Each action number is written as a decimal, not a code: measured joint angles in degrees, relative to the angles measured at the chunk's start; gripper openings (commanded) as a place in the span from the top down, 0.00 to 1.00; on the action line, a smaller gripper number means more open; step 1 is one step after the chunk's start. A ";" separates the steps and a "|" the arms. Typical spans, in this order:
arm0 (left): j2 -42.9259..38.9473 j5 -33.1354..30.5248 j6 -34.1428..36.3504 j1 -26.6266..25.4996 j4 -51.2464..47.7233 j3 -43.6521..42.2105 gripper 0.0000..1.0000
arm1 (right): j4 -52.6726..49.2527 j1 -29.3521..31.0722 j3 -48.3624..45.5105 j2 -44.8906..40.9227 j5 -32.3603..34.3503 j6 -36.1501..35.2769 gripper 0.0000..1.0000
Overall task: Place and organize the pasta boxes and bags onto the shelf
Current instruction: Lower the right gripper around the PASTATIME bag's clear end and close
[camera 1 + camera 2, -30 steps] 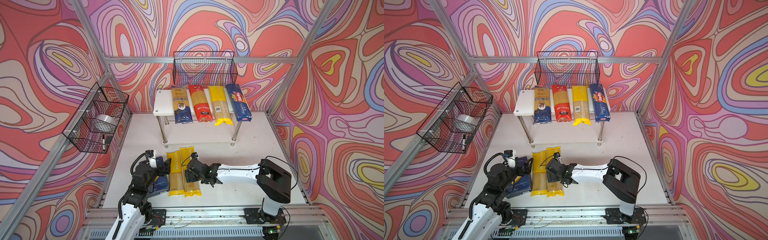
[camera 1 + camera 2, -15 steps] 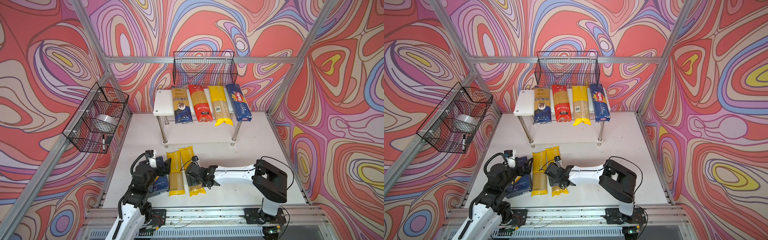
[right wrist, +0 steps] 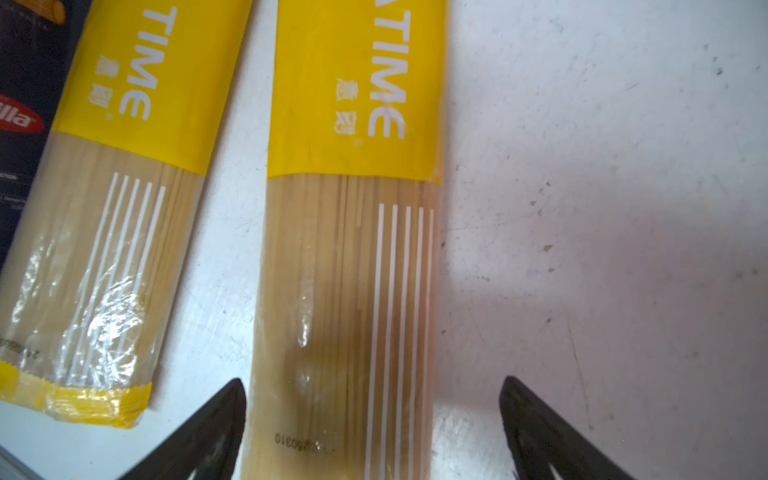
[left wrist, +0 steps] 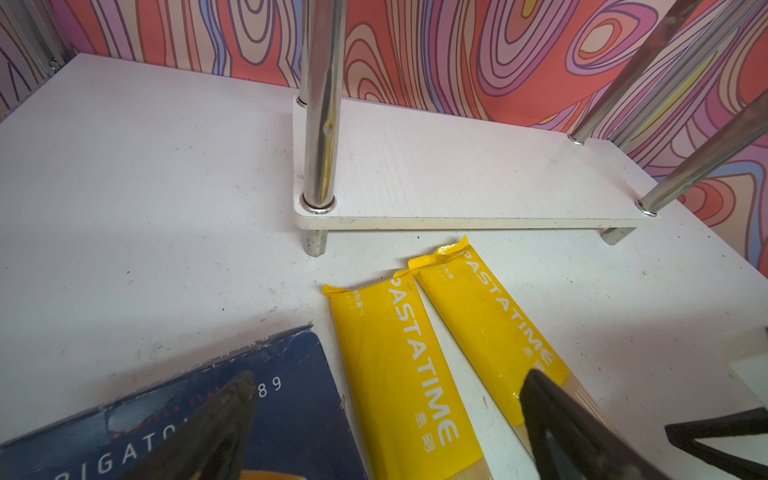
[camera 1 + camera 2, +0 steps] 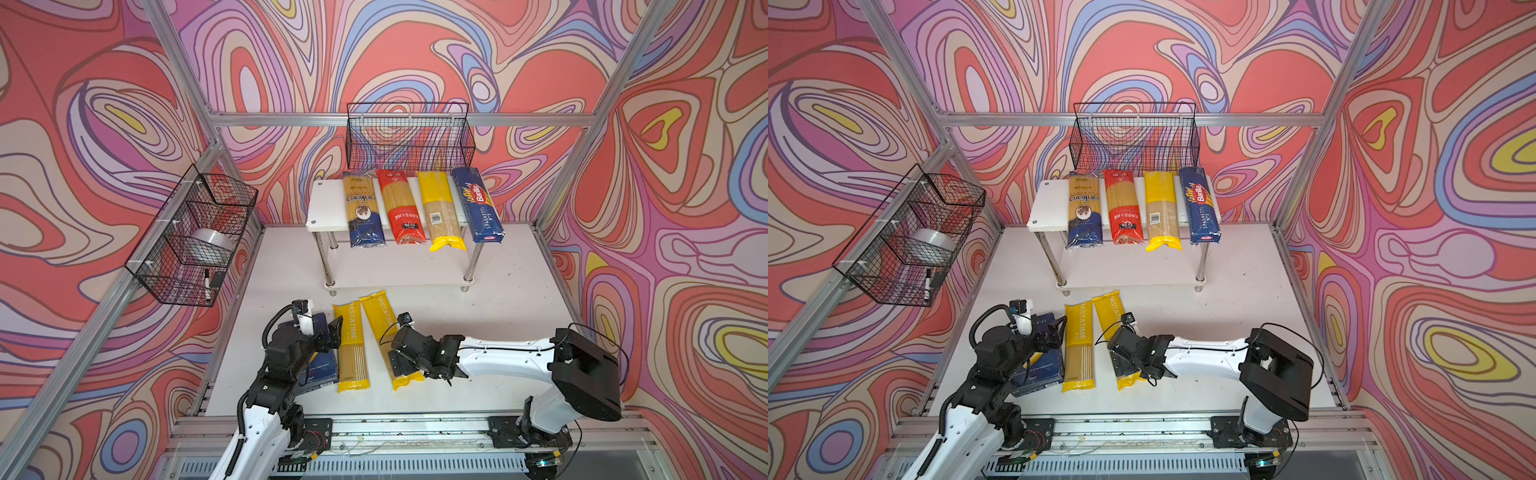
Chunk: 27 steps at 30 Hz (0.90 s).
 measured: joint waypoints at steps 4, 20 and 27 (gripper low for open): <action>-0.42 -0.02 0.00 0.00 -0.02 0.00 0.00 | 0.42 0.00 0.83 0.26 0.13 -2.25 0.02; -0.92 -0.02 0.00 0.00 0.00 0.00 0.00 | 0.94 0.00 3.65 6.45 -0.04 -5.55 0.02; -0.92 -0.02 0.00 0.00 0.00 0.00 0.00 | 2.56 0.00 3.89 8.68 -1.25 -5.53 0.02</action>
